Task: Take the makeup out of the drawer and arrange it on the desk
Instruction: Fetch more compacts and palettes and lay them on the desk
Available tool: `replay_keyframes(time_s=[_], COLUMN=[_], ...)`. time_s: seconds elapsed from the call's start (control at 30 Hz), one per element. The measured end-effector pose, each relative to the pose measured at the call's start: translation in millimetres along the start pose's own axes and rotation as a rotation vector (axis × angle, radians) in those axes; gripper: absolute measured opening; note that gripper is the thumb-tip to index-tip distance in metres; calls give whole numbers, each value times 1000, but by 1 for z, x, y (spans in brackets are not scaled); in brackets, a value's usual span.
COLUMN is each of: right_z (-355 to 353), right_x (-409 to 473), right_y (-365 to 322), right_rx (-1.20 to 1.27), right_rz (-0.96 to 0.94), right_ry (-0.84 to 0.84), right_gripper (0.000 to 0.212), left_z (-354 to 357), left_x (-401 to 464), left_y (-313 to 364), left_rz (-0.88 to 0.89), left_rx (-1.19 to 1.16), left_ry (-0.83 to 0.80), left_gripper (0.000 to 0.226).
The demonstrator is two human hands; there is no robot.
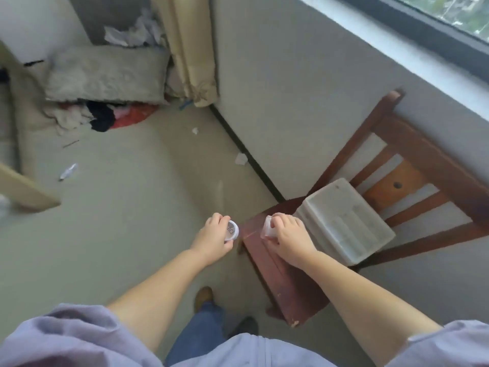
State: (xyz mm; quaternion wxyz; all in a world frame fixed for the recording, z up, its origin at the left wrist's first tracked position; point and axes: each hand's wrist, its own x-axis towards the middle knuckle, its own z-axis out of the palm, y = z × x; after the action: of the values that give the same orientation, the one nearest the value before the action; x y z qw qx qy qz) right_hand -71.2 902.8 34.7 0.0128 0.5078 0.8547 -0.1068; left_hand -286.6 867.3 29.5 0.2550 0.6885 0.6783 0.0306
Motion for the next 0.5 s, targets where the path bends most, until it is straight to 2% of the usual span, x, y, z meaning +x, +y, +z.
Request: replay_keyframes(time_s=[0.17,0.27,0.5], right_z=[15,24,71], right_x=[39,57,68], right_y=[-120,-198,-436], right_rx=[-143,-256,-174], right_rz=[-292,-455,-687], right_ry=[-23,-53,-214], right_gripper=[31,39,44], left_z=[-21,-26,-40], left_x=[-91,-152,-330], left_y=[-100,-157,-318], left_rz=[-306,-458,-739], left_rx=[-99,-139,-205], left_ry=[133,187,333], left_gripper=[47,50,48])
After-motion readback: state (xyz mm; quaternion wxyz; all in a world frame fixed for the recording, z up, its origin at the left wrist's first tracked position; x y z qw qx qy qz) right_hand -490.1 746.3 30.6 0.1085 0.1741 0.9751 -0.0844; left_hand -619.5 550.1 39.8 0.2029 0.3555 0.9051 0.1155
